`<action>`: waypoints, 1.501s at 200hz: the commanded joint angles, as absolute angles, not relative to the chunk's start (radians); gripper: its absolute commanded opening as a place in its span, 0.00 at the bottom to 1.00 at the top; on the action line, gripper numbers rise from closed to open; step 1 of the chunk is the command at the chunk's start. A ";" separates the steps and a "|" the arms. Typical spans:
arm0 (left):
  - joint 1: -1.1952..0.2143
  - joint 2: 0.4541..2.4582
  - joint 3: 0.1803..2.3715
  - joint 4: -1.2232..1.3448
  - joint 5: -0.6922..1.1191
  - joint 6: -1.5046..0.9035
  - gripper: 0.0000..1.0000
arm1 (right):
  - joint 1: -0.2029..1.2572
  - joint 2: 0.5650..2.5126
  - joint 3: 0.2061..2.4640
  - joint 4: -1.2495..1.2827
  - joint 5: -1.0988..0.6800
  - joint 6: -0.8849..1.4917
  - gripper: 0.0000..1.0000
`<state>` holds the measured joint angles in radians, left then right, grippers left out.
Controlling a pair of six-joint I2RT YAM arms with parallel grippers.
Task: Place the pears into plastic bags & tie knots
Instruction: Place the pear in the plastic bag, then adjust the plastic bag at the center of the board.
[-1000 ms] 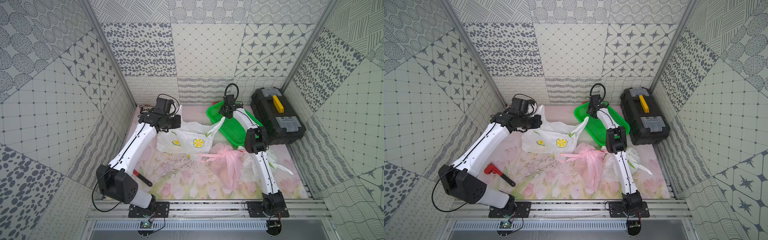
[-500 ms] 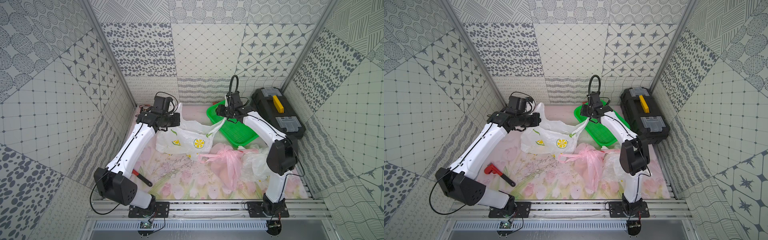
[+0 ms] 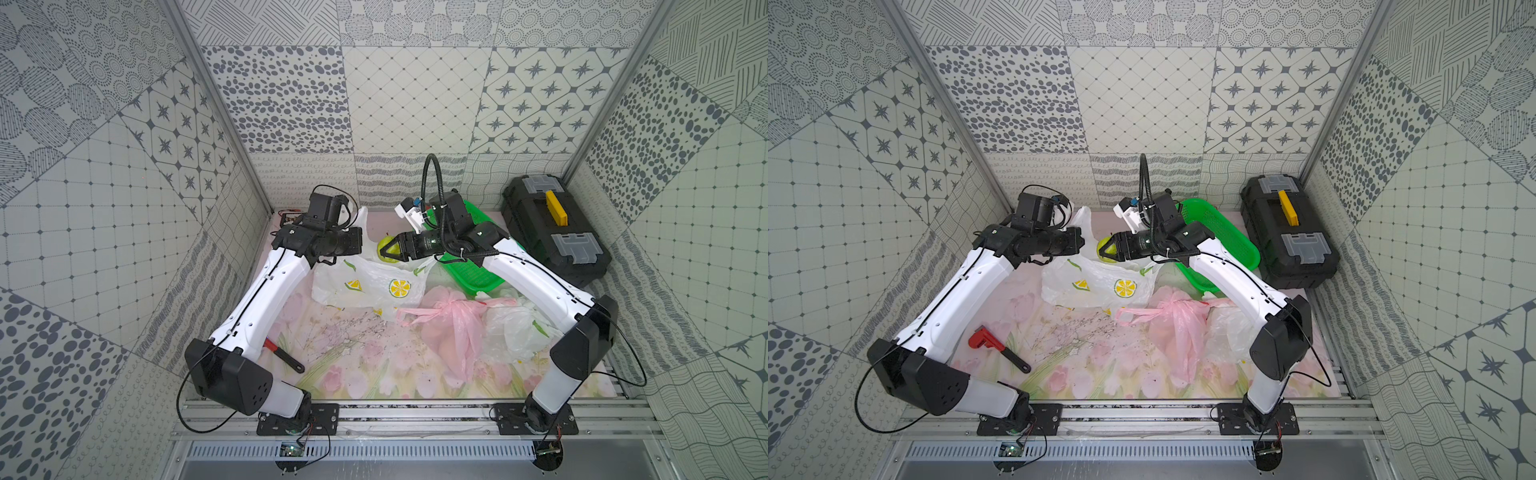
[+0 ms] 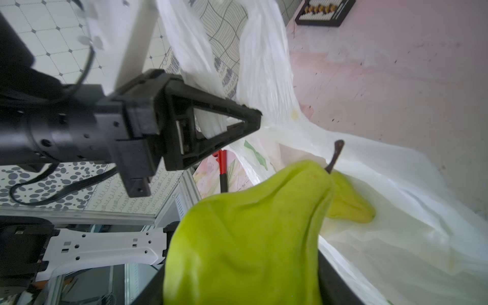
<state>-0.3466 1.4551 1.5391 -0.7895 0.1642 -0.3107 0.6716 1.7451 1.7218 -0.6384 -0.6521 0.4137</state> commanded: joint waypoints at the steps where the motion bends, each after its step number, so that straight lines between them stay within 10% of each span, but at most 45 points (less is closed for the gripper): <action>1: -0.355 1.435 1.534 -0.788 0.178 -0.318 0.00 | 0.666 1.797 1.718 -0.688 -0.786 0.411 0.34; 71: -0.424 1.437 1.541 -0.759 0.253 -0.255 0.00 | 0.638 2.091 1.940 -0.808 -0.793 0.532 0.36; 113: -0.436 1.441 1.515 -0.760 0.241 -0.259 0.00 | 0.666 2.096 1.943 -0.723 -0.650 0.720 0.69; 172: -0.424 1.430 1.485 -0.751 0.168 -0.289 0.00 | 0.721 2.025 1.931 -0.856 -0.288 0.549 0.88; 300: -0.388 1.372 1.390 -0.721 0.096 -0.362 0.00 | 0.584 1.593 1.703 -0.909 0.162 0.636 0.57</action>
<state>-0.3920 1.3888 1.4025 -0.7700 0.1085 -0.3241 0.5735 1.5852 1.7329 -0.8753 -0.0063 0.6117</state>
